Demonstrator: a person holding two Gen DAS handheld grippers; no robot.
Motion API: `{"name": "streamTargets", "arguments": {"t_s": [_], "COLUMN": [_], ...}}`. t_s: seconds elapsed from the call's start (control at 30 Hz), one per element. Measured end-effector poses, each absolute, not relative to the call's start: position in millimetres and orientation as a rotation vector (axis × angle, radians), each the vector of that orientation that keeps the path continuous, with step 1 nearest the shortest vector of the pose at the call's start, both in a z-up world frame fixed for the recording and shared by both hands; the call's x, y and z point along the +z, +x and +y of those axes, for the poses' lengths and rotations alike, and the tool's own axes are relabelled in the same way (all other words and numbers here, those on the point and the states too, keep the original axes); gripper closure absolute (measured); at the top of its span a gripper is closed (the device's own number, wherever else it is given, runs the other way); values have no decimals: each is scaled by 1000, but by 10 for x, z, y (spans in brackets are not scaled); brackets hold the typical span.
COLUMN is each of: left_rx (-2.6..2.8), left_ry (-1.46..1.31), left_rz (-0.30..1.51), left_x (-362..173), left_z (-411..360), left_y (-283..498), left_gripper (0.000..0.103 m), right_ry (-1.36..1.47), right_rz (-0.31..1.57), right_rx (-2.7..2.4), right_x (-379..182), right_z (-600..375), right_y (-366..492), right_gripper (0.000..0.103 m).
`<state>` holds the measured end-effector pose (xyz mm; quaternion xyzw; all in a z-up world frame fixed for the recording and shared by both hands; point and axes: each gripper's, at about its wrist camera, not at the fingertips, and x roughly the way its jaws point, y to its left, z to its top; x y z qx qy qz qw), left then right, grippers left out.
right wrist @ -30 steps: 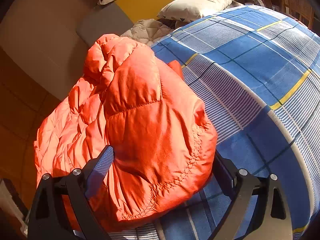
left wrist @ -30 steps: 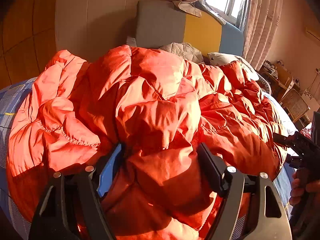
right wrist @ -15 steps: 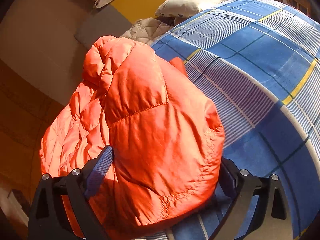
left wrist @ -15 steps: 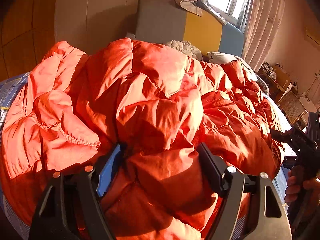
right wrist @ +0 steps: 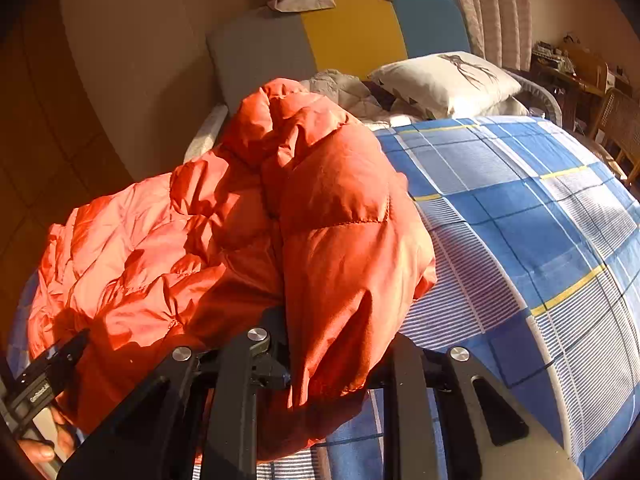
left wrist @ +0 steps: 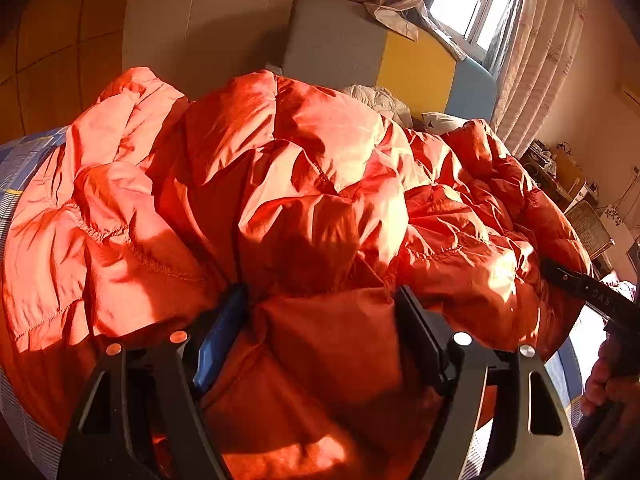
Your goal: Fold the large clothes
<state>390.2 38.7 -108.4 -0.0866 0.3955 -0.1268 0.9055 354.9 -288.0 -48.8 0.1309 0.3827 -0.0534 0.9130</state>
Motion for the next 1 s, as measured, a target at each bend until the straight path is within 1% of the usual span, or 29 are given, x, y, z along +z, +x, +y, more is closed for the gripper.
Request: {"name": "streamTargets", "arguments": {"t_s": [0.27,0.43,0.53,0.7,0.87,0.9,0.93,1.0], "left_rx": [-270,-340,-382,-348,-313,-293,-266,-216], "left_ry": [-241,-262,-235,-236,-176,-157,-135,-90], "left_rz": [828,842,839,800,727,717,713,731], "left_x": [-1104,-1071,-1020,-882,-670,-627,-597,-616], "left_z": [427,188,37,205,375,407,452,511], "left_y": [3722,3448,3277,3150,2991,2977,2976,3091], "left_gripper": [34,37,41,41,41,39,37,38], "right_ry": [147,27,-27,-80,-80,-84,-97,-120], "right_rz": [707,678,672,687,653,652,652,644], "right_rx": [-50,-45,-68,-99,-124,-131,-137,-136], "right_x": [-133,59,94,-10,47,46,45,68], "right_z": [-2846,-3007,-3175,-3249,-3135,-3132,-3120,-3063], "right_y": [3224,2958,2808,2615,2631,2644,2653,2653], "right_gripper": [91,91,91,91,91,92,91,92]}}
